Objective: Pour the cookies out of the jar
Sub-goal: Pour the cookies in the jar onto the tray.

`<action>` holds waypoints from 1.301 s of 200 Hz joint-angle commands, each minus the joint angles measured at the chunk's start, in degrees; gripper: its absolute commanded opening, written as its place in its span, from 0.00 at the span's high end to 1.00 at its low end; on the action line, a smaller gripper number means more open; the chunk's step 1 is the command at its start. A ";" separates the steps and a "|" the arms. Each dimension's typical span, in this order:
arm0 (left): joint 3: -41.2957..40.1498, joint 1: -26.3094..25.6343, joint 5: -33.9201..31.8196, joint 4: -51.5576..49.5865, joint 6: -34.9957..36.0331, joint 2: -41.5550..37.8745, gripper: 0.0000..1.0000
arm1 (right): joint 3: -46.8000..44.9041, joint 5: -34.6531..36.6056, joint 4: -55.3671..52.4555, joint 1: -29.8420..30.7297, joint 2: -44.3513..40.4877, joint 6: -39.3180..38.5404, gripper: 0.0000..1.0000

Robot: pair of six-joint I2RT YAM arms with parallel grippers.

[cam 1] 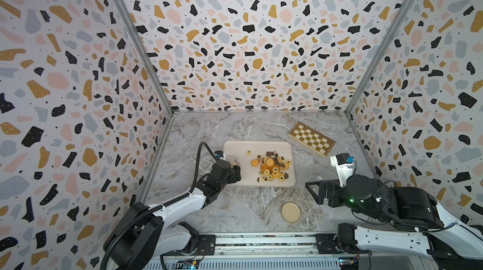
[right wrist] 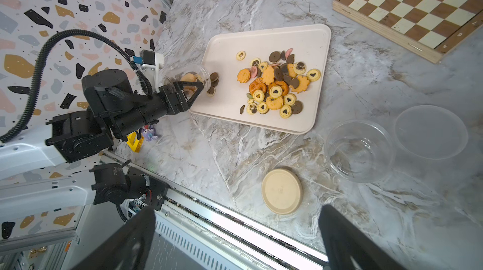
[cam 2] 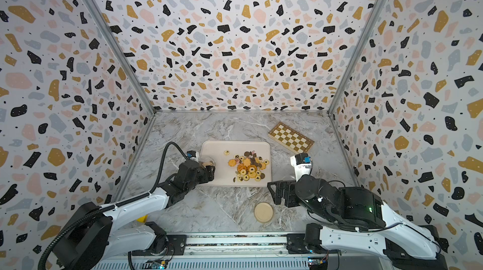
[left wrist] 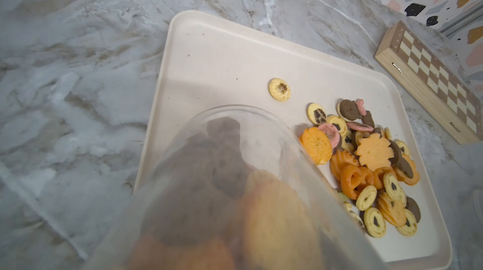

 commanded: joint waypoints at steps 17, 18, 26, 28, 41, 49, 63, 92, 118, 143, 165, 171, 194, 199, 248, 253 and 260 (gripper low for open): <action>5.31 0.30 -1.54 -1.91 -0.48 -0.90 1.00 | 1.34 1.19 -1.54 -0.22 -0.14 0.87 0.01; 5.43 0.30 -1.55 -2.13 -0.49 -0.92 1.00 | 1.30 1.19 -1.52 -0.23 -0.14 0.92 0.01; 6.71 0.30 -1.54 -4.19 -0.41 -0.56 1.00 | 1.23 1.19 -1.38 -0.19 -0.15 1.08 0.01; 7.03 0.30 -1.60 -4.60 -0.41 -0.47 1.00 | 1.19 1.19 -1.36 -0.18 -0.19 1.06 0.01; 9.91 0.30 -2.37 -9.74 -1.02 0.91 1.00 | 1.29 1.19 -1.16 -0.21 -0.06 1.10 0.01; 12.37 0.30 -2.10 -13.43 -0.46 2.12 1.00 | 1.50 1.24 -1.20 -0.23 0.25 0.88 0.01; 14.01 0.26 -0.72 -15.17 -0.17 3.38 1.00 | 2.02 1.44 -1.57 -0.23 0.81 0.78 0.01; 14.89 0.29 -0.97 -15.00 0.68 5.35 1.00 | 1.18 1.35 -0.38 -0.17 0.57 0.98 0.01; 15.90 0.30 1.07 -14.16 1.10 7.21 1.00 | 1.96 1.24 -1.42 -0.22 1.08 0.97 0.01; 15.40 0.29 0.32 -13.92 0.23 5.90 1.00 | 1.39 1.28 -1.55 -0.24 0.28 1.42 0.01; 16.25 0.30 0.01 -15.80 0.64 5.64 1.00 | 1.51 1.37 -2.04 -0.19 0.26 1.62 0.01; 16.59 0.30 0.24 -16.51 0.65 5.46 1.00 | 1.44 1.37 -1.94 -0.21 0.13 1.58 0.01; 17.72 0.29 0.60 -19.69 0.05 4.60 1.00 | 1.52 1.46 -1.83 -0.20 0.45 1.48 0.01; 18.33 0.30 0.48 -21.33 -0.05 4.60 1.00 | 1.65 1.55 -1.84 -0.21 0.60 1.37 0.01; 19.44 0.30 1.35 -23.07 0.41 5.37 1.00 | 1.44 1.58 -1.41 -0.23 1.00 1.05 0.01; 19.44 0.30 1.49 -23.12 0.44 5.55 1.00 | 1.45 1.55 -1.33 -0.18 1.00 1.05 0.01; 19.59 0.30 1.58 -23.54 0.40 5.63 1.00 | 1.49 1.55 -1.38 -0.20 1.00 1.09 0.01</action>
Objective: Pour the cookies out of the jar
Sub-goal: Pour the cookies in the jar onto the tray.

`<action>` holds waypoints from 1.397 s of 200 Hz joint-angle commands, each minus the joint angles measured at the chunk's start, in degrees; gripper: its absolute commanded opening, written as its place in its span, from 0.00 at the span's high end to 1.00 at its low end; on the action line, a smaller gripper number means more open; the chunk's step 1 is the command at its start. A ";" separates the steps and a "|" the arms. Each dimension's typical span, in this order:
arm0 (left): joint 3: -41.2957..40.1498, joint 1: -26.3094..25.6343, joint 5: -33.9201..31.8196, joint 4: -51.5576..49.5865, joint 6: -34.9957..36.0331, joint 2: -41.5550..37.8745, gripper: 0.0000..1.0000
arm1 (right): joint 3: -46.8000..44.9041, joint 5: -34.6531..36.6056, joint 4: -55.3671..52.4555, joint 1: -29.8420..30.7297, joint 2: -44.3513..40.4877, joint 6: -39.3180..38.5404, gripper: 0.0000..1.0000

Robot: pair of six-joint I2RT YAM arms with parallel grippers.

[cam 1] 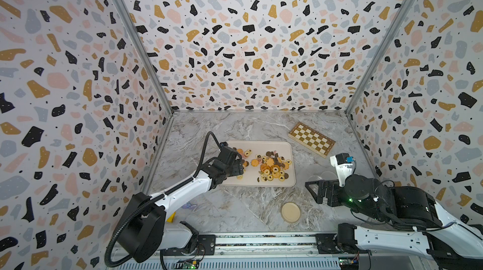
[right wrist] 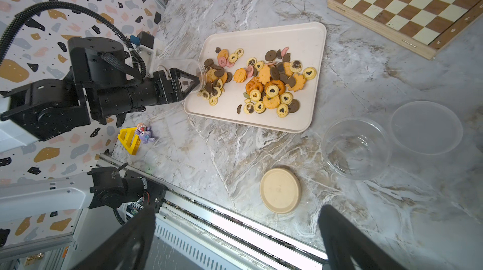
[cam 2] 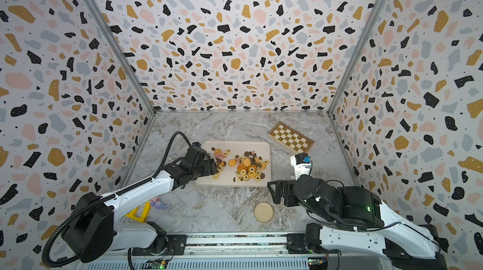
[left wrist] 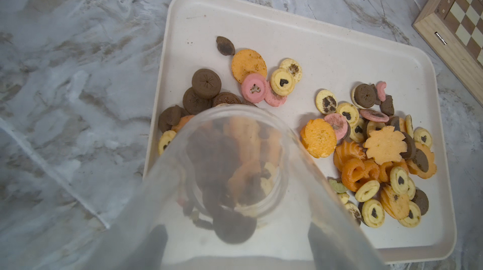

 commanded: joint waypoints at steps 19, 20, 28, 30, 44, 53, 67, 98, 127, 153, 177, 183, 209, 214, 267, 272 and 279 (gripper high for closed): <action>2.42 0.25 0.12 -1.84 0.08 -0.75 1.00 | 1.38 1.03 -1.06 -0.21 0.32 -0.07 0.01; 2.41 0.28 0.18 -1.94 0.07 -0.71 1.00 | 1.38 1.07 -1.08 -0.22 0.28 -0.09 0.01; 2.70 0.30 0.48 -2.85 -0.12 -0.86 1.00 | 1.37 1.02 -1.03 -0.18 0.39 -0.11 0.01; 2.78 0.30 0.50 -3.13 -0.21 -0.85 1.00 | 1.37 1.02 -1.02 -0.18 0.41 -0.09 0.01; 3.55 0.30 0.94 -4.91 -0.21 -1.31 1.00 | 1.38 1.06 -0.75 -0.23 0.66 -0.23 0.01; 3.95 0.25 1.34 -5.63 -0.29 -2.13 1.00 | 1.50 0.94 -0.38 -0.17 0.85 -0.48 0.01; 5.01 0.30 1.55 -7.14 -0.39 -3.31 1.00 | 1.72 0.98 -0.15 -0.19 1.23 -0.77 0.01; 7.26 0.30 2.09 -8.83 0.05 -6.31 1.00 | 2.76 1.02 0.20 -0.18 2.29 -1.51 0.01; 9.26 0.30 2.55 -10.82 0.24 -7.13 1.00 | 3.13 0.94 0.65 -0.22 2.62 -1.69 0.01; 6.08 1.45 1.55 -7.63 -0.36 -0.45 1.00 | 2.61 0.78 1.43 -0.17 2.57 -1.78 0.01; 9.33 2.78 8.97 -11.41 -0.48 5.73 1.00 | 3.39 0.58 0.83 -0.21 2.65 -1.62 0.01; 8.02 2.75 8.90 -9.65 -1.28 4.12 1.00 | 3.24 0.65 0.69 -0.23 2.37 -1.46 0.01; 9.81 2.70 6.95 -10.58 -1.07 1.10 1.00 | 2.19 0.80 1.00 -0.23 1.54 -1.25 0.01; 10.78 2.73 7.20 -11.17 -0.78 0.96 1.00 | 2.08 0.63 1.16 -0.19 1.59 -1.32 0.01; 14.66 2.76 9.22 -12.60 -1.00 -2.15 1.00 | 1.75 0.32 1.80 -0.19 1.73 -1.47 0.01; 14.62 2.76 9.39 -12.60 -0.96 -2.75 1.00 | 1.80 0.32 1.80 -0.23 1.73 -1.53 0.01; 14.34 2.76 9.24 -12.61 -0.93 -3.71 1.00 | 1.90 0.36 1.84 -0.22 1.79 -1.68 0.01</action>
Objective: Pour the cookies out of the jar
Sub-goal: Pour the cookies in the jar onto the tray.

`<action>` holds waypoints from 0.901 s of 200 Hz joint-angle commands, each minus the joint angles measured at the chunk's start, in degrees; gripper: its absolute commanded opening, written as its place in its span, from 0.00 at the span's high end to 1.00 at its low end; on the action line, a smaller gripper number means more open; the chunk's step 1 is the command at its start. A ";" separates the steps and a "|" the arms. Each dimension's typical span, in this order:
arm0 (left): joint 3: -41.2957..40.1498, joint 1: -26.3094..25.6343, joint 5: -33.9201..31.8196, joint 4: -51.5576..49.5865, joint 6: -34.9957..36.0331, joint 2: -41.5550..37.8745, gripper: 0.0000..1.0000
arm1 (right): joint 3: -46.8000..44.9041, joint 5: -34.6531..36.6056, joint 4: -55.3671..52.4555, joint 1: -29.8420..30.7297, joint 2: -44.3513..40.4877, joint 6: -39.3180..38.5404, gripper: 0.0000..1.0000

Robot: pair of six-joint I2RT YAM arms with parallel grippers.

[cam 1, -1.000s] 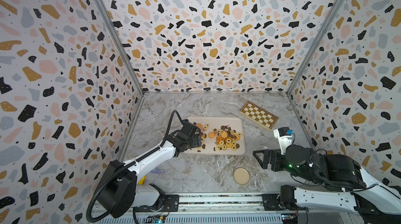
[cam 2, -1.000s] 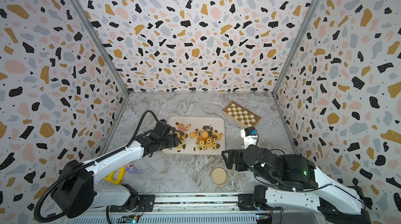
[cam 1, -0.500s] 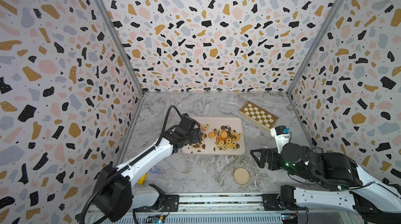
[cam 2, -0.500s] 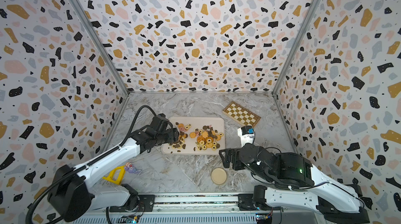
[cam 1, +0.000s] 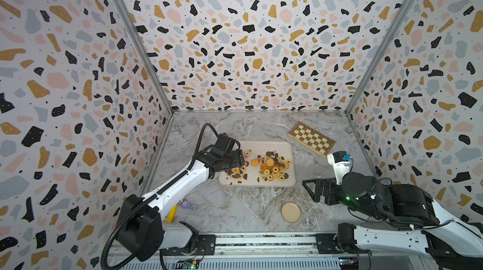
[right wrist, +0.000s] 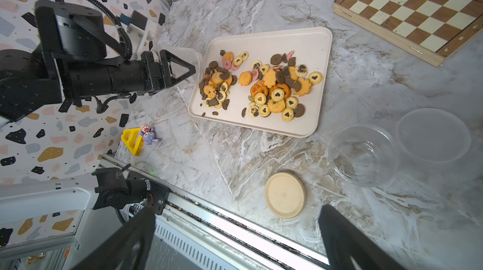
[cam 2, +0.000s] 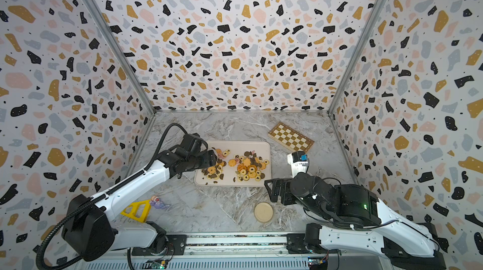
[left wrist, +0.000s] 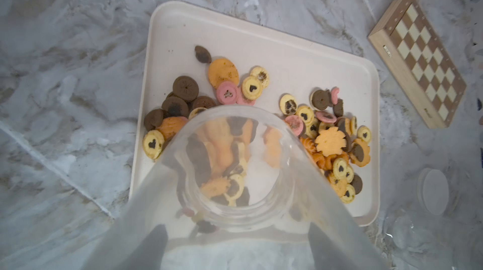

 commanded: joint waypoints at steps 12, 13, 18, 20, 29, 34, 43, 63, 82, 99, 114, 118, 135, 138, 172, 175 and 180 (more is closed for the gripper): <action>-1.05 -0.05 -0.36 2.62 0.43 -4.74 1.00 | 0.37 0.14 0.85 -0.16 -0.02 -0.93 0.01; -1.31 -0.09 -0.44 3.03 0.50 -4.78 1.00 | 0.37 0.12 0.85 -0.20 -0.02 -0.93 0.01; -3.04 -0.04 -1.40 4.47 0.57 -4.50 1.00 | 0.23 0.05 1.13 -0.22 0.05 -0.99 0.01; -3.55 0.03 -1.80 4.69 0.62 -4.19 1.00 | 0.21 -0.02 1.24 -0.16 0.07 -1.05 0.01; -4.41 0.35 -2.27 3.70 0.80 -1.44 1.00 | 0.13 -0.21 1.77 -0.19 0.29 -1.21 0.01; -4.07 0.61 -1.10 2.31 0.76 0.91 1.00 | 0.02 -0.30 2.03 -0.21 0.42 -1.35 0.01; -3.16 0.61 1.06 0.22 1.42 4.29 1.00 | 0.03 -0.52 2.32 -0.16 0.62 -1.52 0.01; -5.05 0.39 2.46 1.96 -0.25 4.74 1.00 | -0.04 -0.51 2.21 -0.32 0.59 -1.40 0.01; -4.08 0.39 1.78 1.63 -0.34 2.26 1.00 | -0.36 -0.29 2.27 -0.32 0.07 -1.29 0.01; -0.37 0.19 1.22 -1.74 0.70 0.27 1.00 | -0.51 -0.23 2.14 -0.27 0.28 -1.30 0.01; 2.86 0.05 0.45 -4.20 1.36 -1.83 1.00 | -0.40 -0.25 2.05 -0.32 0.29 -1.34 0.01; 3.28 0.05 0.27 -4.32 1.56 -2.39 1.00 | -0.50 -0.25 2.10 -0.27 0.16 -1.36 0.01; 0.61 0.12 -2.51 -1.63 1.55 -0.89 1.00 | -1.55 -0.34 3.36 -0.31 -0.60 -1.38 0.01; 0.14 0.39 -1.96 -1.55 1.42 0.14 1.00 | -1.67 -0.32 3.52 -0.32 -0.63 -1.47 0.01; 5.51 -0.73 1.69 -7.30 5.00 10.96 1.00 | -0.54 -0.34 3.02 -0.41 1.22 -2.51 0.01; 5.80 -0.78 1.57 -7.36 5.19 11.20 1.00 | -0.46 -0.34 2.93 -0.41 1.39 -2.47 0.01; 6.29 -0.71 1.68 -7.25 5.47 11.71 1.00 | -0.28 -0.34 2.85 -0.41 1.60 -2.50 0.01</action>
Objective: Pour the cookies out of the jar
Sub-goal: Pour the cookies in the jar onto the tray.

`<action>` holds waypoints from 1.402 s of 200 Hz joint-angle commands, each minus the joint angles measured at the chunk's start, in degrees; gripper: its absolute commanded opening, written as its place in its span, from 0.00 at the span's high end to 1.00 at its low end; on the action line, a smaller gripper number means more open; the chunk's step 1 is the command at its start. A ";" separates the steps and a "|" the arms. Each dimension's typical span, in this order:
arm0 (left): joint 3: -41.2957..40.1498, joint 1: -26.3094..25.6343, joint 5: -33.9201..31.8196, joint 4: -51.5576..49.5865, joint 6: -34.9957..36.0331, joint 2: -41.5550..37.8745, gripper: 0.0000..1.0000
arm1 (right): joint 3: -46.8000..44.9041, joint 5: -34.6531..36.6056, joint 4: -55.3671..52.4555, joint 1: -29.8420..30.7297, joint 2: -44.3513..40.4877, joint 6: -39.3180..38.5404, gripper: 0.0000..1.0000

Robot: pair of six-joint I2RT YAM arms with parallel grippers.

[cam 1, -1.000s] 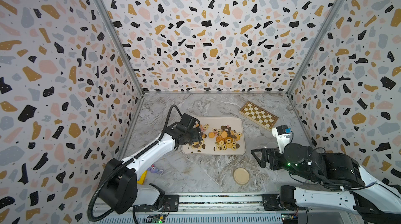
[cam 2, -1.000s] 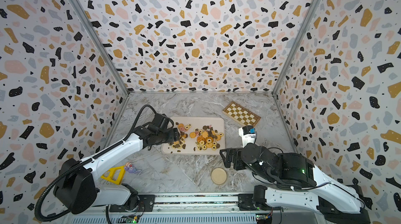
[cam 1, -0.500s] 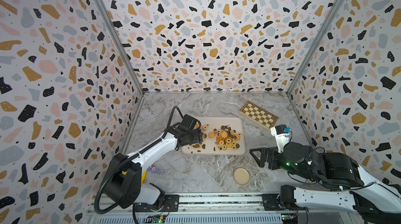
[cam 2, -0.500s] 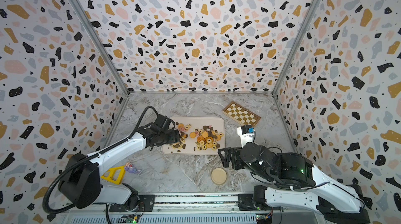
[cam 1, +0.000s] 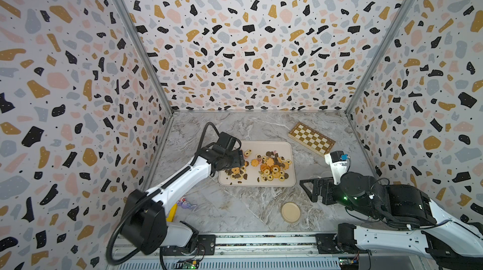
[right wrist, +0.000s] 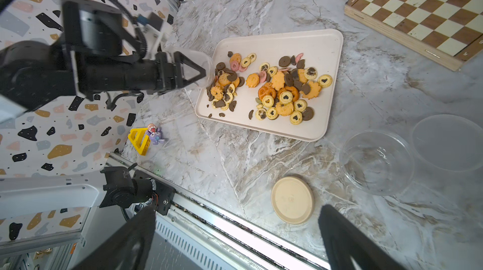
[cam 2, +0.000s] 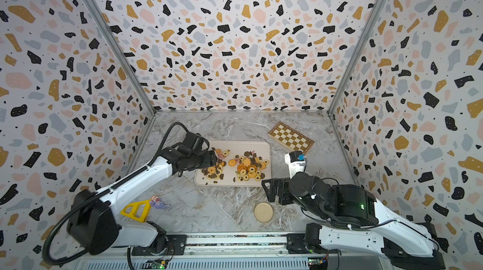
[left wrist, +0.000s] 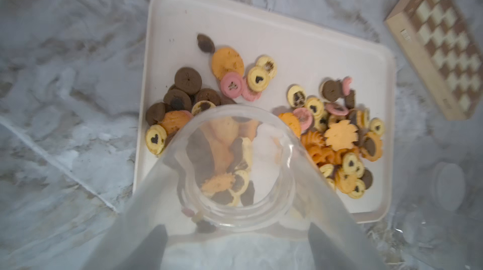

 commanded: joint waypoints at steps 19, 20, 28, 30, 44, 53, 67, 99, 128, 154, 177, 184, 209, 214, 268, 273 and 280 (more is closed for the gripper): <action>7.81 -0.78 -0.41 -9.28 5.95 5.65 1.00 | 0.97 0.45 0.54 -0.30 1.29 -1.16 0.01; 7.95 -0.77 -0.36 -9.40 5.99 5.69 1.00 | 0.98 0.47 0.60 -0.31 1.30 -1.16 0.01; 8.13 -0.76 -0.56 -9.66 6.19 5.88 1.00 | 1.00 0.57 0.89 -0.31 1.11 -1.15 0.01; 8.10 -0.76 -0.51 -9.62 6.27 5.83 1.00 | 1.05 0.62 0.91 -0.36 1.01 -1.16 0.01; 7.80 -0.76 -0.66 -9.51 6.74 6.53 1.00 | 1.67 0.67 0.78 -0.48 1.14 -1.30 0.01; 8.61 -0.76 -0.41 -10.86 7.69 7.34 1.00 | 2.69 0.71 0.21 -0.57 1.56 -1.54 0.01; 10.78 -0.93 0.11 -13.80 8.21 6.98 1.00 | 4.76 0.92 -0.83 -0.76 2.49 -2.20 0.01; 9.21 0.63 -1.68 -10.90 9.15 5.67 1.00 | 9.09 1.96 -2.18 -1.33 5.58 -4.16 0.01; 13.57 -2.50 -3.19 -14.06 10.44 6.79 1.00 | 8.73 1.13 -0.99 -1.53 5.90 -4.63 0.01; 14.97 -2.17 -1.91 -15.61 10.87 8.72 1.00 | 7.17 0.58 -0.36 -1.73 4.98 -4.13 0.01; 16.95 -2.26 -0.77 -16.00 10.49 6.70 1.00 | 6.39 0.67 -0.40 -1.93 4.03 -3.83 0.01; 17.01 -2.28 -1.35 -15.64 10.28 5.12 1.00 | 6.34 0.77 -0.56 -1.99 3.94 -3.94 0.01; 4.06 -0.18 3.15 -5.90 6.62 3.40 1.00 | 6.69 0.76 -0.82 -2.37 3.85 -4.00 0.01; 4.08 0.10 5.43 -6.84 6.71 4.74 1.00 | 6.69 0.76 -0.84 -2.39 3.83 -4.10 0.01; 14.55 0.03 0.74 -13.02 9.50 0.67 1.00 | 7.39 0.31 -1.10 -2.96 3.95 -4.28 0.01; 15.14 0.03 1.21 -13.01 9.46 0.61 1.00 | 7.48 0.42 -1.02 -2.96 3.79 -4.21 0.01; 14.88 0.01 2.14 -12.01 8.93 0.03 1.00 | 7.72 0.40 -0.93 -3.09 3.72 -4.20 0.01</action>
